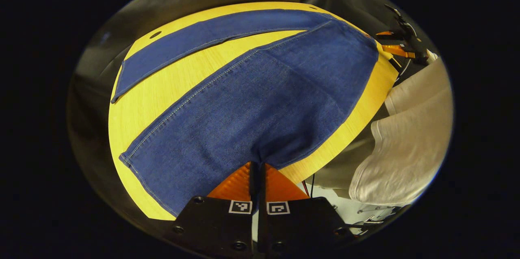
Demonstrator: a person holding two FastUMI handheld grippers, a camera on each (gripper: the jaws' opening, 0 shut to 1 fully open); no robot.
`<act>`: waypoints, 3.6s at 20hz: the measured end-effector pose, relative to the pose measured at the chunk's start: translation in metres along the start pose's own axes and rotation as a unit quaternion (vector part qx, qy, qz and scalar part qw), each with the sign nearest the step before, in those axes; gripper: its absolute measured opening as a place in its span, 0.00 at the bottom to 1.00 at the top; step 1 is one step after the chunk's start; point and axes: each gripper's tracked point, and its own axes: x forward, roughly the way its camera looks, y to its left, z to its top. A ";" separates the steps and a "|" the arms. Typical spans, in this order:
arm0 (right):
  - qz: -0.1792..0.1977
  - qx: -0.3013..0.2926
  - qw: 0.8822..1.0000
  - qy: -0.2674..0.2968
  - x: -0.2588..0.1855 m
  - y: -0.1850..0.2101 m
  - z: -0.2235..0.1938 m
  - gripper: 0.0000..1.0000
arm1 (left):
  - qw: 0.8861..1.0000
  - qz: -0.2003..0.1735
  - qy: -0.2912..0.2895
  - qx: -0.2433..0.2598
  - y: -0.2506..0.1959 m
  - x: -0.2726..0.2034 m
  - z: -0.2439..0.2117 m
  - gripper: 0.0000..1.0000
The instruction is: Grasp the waist and the cuffs of the jeans and fold them to make the two legs overlap; first hold the waist and fold one-third of the jeans toward the cuffs, then hold the cuffs and fold the remaining one-third in the same direction to finish folding.
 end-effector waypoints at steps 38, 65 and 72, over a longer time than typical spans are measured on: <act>-0.022 0.001 0.998 0.057 0.003 -0.062 0.058 0.03 | 0.986 0.161 -0.021 -0.036 0.082 -0.071 0.123 0.00; -0.095 0.207 0.972 -0.050 0.228 -0.198 0.196 0.31 | 0.937 0.336 -0.089 -0.036 0.247 0.082 0.339 0.26; -0.125 0.269 0.948 -0.114 0.170 -0.238 0.192 1.00 | 0.912 0.336 -0.213 -0.102 0.228 0.059 0.368 0.95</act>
